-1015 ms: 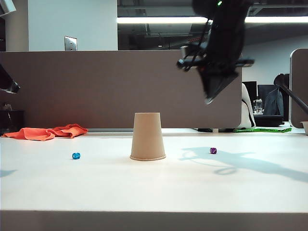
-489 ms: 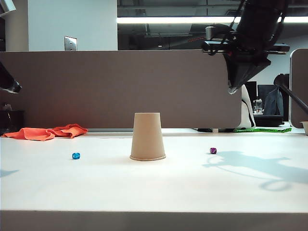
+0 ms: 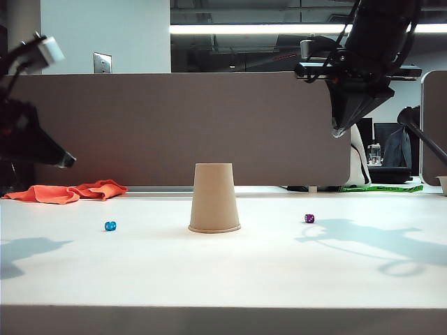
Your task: Throw the dice onto the paper cup, compare its value with the values of the other dice on the table, place the die with the higher value on the paper cup, and take no action if both dice have the same value.
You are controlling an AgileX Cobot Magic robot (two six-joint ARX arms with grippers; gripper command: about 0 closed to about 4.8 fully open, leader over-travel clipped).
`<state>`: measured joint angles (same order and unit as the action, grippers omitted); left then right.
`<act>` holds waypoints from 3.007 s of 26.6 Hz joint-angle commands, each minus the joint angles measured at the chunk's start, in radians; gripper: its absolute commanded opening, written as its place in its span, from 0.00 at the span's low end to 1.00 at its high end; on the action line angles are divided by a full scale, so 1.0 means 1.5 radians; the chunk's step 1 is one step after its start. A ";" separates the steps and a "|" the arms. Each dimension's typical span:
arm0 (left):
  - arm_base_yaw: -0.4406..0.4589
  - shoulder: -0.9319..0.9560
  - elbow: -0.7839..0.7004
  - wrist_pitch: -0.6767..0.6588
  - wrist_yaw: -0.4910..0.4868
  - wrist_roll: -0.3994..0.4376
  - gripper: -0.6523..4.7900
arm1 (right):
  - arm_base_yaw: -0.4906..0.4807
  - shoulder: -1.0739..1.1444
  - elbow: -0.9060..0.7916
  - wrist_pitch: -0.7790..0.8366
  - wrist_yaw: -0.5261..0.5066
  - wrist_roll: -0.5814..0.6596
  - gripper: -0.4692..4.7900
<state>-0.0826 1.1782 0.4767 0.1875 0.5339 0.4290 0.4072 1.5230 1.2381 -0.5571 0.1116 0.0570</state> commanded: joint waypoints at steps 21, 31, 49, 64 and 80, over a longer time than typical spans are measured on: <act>0.000 0.159 0.001 0.188 0.048 0.069 0.35 | 0.001 -0.003 0.001 0.040 -0.001 -0.003 0.09; -0.005 0.232 0.009 0.261 0.045 0.081 0.35 | 0.001 -0.003 0.001 0.040 -0.002 -0.003 0.09; -0.030 0.292 0.022 0.301 -0.029 0.110 0.36 | 0.001 -0.003 0.001 0.040 -0.004 -0.003 0.09; -0.030 0.326 0.074 0.315 -0.049 0.072 0.36 | 0.001 -0.003 0.001 0.040 -0.019 0.002 0.09; -0.030 0.356 0.077 0.281 -0.011 0.081 0.36 | 0.001 -0.003 0.001 0.043 -0.019 0.002 0.09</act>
<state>-0.1268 1.7061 0.5892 0.6025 0.5091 0.5491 0.4068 1.5230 1.2377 -0.5053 0.0845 0.0589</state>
